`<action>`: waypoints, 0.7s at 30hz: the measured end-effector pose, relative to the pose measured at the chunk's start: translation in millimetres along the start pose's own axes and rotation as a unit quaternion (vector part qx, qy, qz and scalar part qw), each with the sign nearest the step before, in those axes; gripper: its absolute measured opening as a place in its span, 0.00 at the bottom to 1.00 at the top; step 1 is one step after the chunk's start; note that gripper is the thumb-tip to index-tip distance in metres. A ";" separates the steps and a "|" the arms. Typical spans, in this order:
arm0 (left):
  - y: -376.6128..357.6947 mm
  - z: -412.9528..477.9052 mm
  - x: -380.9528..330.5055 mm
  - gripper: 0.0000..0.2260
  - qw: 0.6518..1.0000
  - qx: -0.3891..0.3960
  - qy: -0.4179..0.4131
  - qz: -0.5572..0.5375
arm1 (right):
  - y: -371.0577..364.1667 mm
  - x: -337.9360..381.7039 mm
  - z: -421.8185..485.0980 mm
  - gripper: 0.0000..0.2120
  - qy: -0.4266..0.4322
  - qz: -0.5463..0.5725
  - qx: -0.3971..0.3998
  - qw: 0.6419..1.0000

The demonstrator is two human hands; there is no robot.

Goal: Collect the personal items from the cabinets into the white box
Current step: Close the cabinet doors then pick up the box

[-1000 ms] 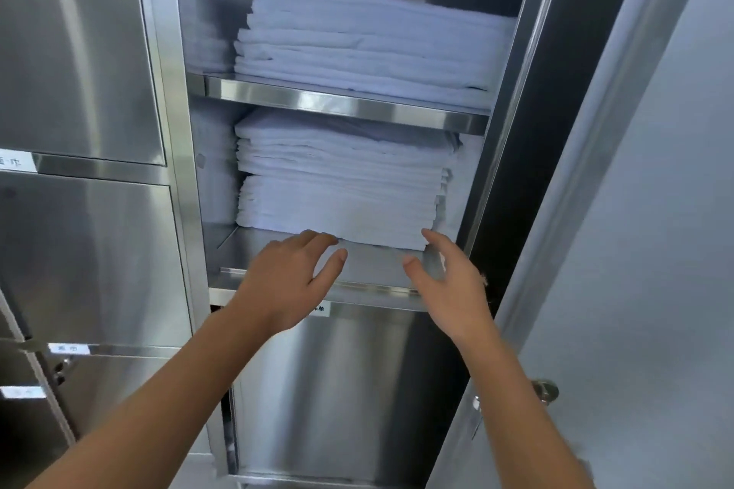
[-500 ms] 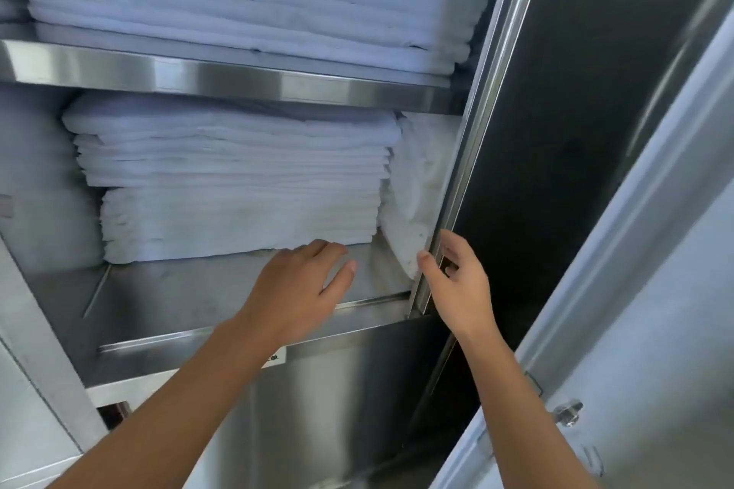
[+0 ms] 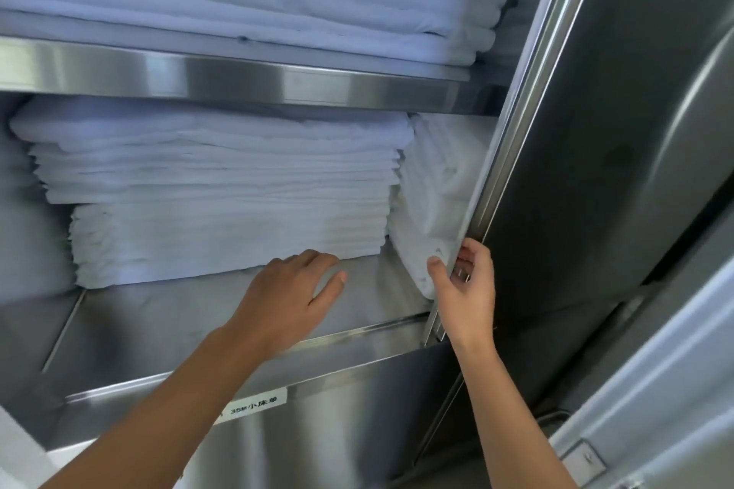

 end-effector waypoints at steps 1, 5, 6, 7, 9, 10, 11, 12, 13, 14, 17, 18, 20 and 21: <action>2.8 -0.4 3.5 0.19 1.000 -0.003 -0.002 -0.004 | -1.5 1.6 -2.4 0.21 0.002 -0.001 -0.007 1.000; 19.5 -6.8 14.6 0.19 1.000 -0.018 -0.020 -0.009 | -7.7 8.1 -12.1 0.22 0.004 -0.023 -0.022 0.999; 23.7 -10.4 16.9 0.19 0.999 -0.019 -0.028 -0.008 | -10.5 9.6 -16.5 0.22 0.001 -0.026 -0.025 0.999; 27.5 -14.7 19.1 0.20 0.999 -0.017 -0.036 -0.005 | -14.3 11.4 -21.6 0.23 -0.001 -0.030 -0.026 0.999; 33.1 -23.1 25.2 0.21 0.999 -0.007 -0.049 0.000 | -23.9 16.0 -32.3 0.22 -0.001 -0.033 -0.026 0.999; 35.4 -27.6 29.2 0.20 0.999 -0.003 -0.052 0.000 | -29.1 18.1 -37.9 0.22 0.000 -0.032 -0.025 0.999; 37.7 -32.3 33.2 0.20 0.998 0.000 -0.055 0.000 | -34.5 20.3 -43.8 0.21 0.000 -0.032 -0.023 0.999; 39.9 -37.3 36.9 0.20 0.998 0.002 -0.058 0.000 | -40.2 22.4 -49.6 0.21 0.000 -0.034 -0.018 0.999; 42.2 -42.6 39.9 0.20 0.998 0.004 -0.061 0.002 | -46.0 24.5 -55.5 0.21 0.000 -0.036 -0.011 0.999; 44.4 -48.1 42.8 0.20 0.998 0.005 -0.065 0.004 | -52.1 26.8 -61.5 0.20 0.001 -0.040 -0.005 0.999; 51.0 -64.2 51.6 0.22 0.997 0.015 -0.071 0.018 | -70.3 31.7 -79.5 0.20 0.007 -0.047 0.002 0.999; 53.4 -69.6 54.7 0.23 0.997 0.018 -0.072 0.024 | -76.7 32.9 -85.5 0.20 0.007 -0.046 0.004 0.999; 59.1 -80.1 61.9 0.22 0.997 0.020 -0.068 0.030 | -91.0 35.3 -98.4 0.21 0.006 -0.047 0.016 0.999; 62.4 -85.5 65.6 0.21 0.997 0.020 -0.064 0.032 | -97.9 36.9 -105.2 0.22 0.006 -0.045 0.024 0.999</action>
Point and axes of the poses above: each hand's wrist, its own z-axis towards the middle knuckle, its own y-axis out of the back of the hand, x = y × z, the point moved 9 cm from there along z, towards the middle knuckle, and after that the axes turned 8 degrees about -y, right-handed, at the moved point
